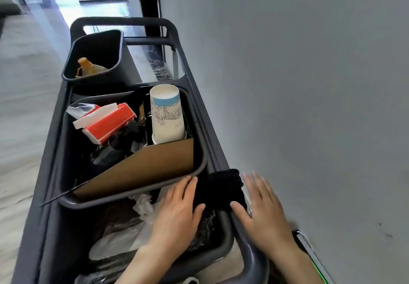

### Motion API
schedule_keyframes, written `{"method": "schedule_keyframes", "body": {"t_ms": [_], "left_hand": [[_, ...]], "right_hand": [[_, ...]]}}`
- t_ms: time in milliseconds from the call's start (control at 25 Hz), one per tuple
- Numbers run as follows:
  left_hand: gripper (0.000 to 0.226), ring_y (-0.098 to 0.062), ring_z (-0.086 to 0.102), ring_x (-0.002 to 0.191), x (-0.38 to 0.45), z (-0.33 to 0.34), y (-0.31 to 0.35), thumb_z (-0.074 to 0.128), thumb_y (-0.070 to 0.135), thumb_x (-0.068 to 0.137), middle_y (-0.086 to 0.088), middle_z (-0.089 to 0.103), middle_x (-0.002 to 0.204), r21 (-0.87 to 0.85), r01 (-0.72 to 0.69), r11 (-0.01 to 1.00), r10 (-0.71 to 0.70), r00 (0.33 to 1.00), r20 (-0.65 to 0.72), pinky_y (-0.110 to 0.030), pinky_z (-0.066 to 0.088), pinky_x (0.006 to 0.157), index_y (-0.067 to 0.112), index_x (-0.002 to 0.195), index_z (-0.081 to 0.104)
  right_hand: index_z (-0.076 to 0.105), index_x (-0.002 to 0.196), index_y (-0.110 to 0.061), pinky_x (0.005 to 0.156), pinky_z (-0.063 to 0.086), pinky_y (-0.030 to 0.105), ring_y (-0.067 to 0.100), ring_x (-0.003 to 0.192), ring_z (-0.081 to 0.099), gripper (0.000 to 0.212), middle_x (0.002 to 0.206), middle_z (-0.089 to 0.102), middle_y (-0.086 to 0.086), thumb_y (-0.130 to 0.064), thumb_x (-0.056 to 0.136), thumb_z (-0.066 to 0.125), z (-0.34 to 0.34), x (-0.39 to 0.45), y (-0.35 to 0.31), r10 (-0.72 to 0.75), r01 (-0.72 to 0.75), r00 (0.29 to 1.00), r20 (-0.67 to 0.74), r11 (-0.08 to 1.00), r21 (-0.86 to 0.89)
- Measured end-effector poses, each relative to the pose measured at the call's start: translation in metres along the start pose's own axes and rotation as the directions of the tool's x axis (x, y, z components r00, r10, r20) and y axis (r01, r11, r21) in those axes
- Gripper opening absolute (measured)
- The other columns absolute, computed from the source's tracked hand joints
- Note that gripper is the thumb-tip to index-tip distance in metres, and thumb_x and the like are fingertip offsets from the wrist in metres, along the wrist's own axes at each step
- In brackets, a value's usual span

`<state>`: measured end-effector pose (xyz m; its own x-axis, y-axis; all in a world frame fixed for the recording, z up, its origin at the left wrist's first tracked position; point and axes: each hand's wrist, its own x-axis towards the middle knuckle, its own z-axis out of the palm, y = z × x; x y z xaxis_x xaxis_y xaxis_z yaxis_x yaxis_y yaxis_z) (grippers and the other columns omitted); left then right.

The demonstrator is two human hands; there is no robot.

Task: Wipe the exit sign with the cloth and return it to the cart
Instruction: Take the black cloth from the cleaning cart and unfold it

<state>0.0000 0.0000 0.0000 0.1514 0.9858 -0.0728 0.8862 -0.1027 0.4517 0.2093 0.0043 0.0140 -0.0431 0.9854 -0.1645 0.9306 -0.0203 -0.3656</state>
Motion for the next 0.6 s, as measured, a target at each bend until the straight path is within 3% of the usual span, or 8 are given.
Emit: {"method": "schedule_keyframes", "body": {"t_ms": [120, 200, 280, 360, 520, 600], "left_hand": [[0.066, -0.014, 0.019, 0.148, 0.012, 0.019, -0.004, 0.044, 0.046, 0.105, 0.008, 0.019, 0.163, -0.112, 0.074, 0.991, -0.063, 0.993, 0.100, -0.028, 0.025, 0.117, 0.027, 0.161, 0.013], [0.067, -0.010, 0.020, 0.148, 0.020, 0.028, -0.005, 0.049, 0.040, 0.105, 0.009, 0.021, 0.163, -0.205, 0.083, 0.975, -0.052, 0.987, 0.153, -0.026, 0.023, 0.119, 0.027, 0.161, 0.015], [0.065, 0.002, 0.022, 0.144, 0.024, 0.036, -0.006, 0.055, 0.027, 0.104, 0.016, 0.027, 0.159, -0.317, 0.062, 0.947, -0.004, 0.983, 0.181, -0.012, 0.021, 0.115, 0.033, 0.158, 0.019], [0.069, 0.013, 0.029, 0.131, 0.027, 0.039, -0.005, 0.059, 0.016, 0.101, 0.026, 0.037, 0.144, -0.412, 0.069, 0.908, 0.000, 0.986, 0.164, 0.004, 0.019, 0.101, 0.044, 0.152, 0.023], [0.046, -0.001, 0.053, 0.120, 0.031, 0.040, -0.005, 0.064, 0.015, 0.098, 0.030, 0.053, 0.116, -0.401, 0.136, 0.906, -0.110, 0.990, 0.088, -0.009, 0.036, 0.089, 0.034, 0.138, 0.056], [0.031, 0.000, 0.059, 0.105, 0.034, 0.031, -0.004, 0.066, 0.020, 0.097, 0.033, 0.057, 0.101, -0.380, 0.163, 0.910, -0.140, 0.986, 0.089, -0.004, 0.038, 0.075, 0.035, 0.125, 0.066]], "right_hand": [[0.003, 0.151, -0.038, 0.119, 0.012, 0.034, 0.010, 0.147, 0.004, 0.074, 0.162, 0.005, -0.010, -0.057, 0.091, 0.042, 0.007, 0.019, 0.008, 0.005, -0.020, 0.992, 0.123, 0.992, 0.123], [0.006, 0.150, -0.041, 0.117, 0.024, 0.035, 0.006, 0.144, 0.018, 0.073, 0.160, 0.014, -0.015, -0.050, 0.091, 0.049, 0.012, 0.027, 0.011, -0.015, -0.047, 0.980, 0.198, 0.952, 0.304], [0.010, 0.148, -0.046, 0.107, 0.034, 0.029, 0.002, 0.133, 0.034, 0.072, 0.151, 0.027, -0.019, -0.042, 0.091, 0.054, 0.018, 0.029, 0.012, -0.024, -0.067, 0.976, 0.217, 0.913, 0.402], [0.017, 0.144, -0.050, 0.092, 0.036, 0.022, 0.000, 0.115, 0.043, 0.068, 0.133, 0.037, -0.020, -0.036, 0.090, 0.056, 0.020, 0.032, 0.013, 0.017, -0.089, 0.986, 0.169, 0.898, 0.430], [0.047, 0.130, -0.041, 0.079, 0.038, 0.024, 0.011, 0.101, 0.055, 0.044, 0.109, 0.048, -0.016, -0.032, 0.089, 0.059, 0.020, 0.033, 0.007, 0.122, -0.110, 0.992, -0.010, 0.924, 0.367], [0.059, 0.116, -0.036, 0.069, 0.036, 0.020, 0.010, 0.093, 0.056, 0.027, 0.098, 0.051, -0.017, -0.030, 0.090, 0.058, 0.017, 0.030, 0.006, 0.136, -0.104, 0.987, -0.080, 0.942, 0.320]]}}
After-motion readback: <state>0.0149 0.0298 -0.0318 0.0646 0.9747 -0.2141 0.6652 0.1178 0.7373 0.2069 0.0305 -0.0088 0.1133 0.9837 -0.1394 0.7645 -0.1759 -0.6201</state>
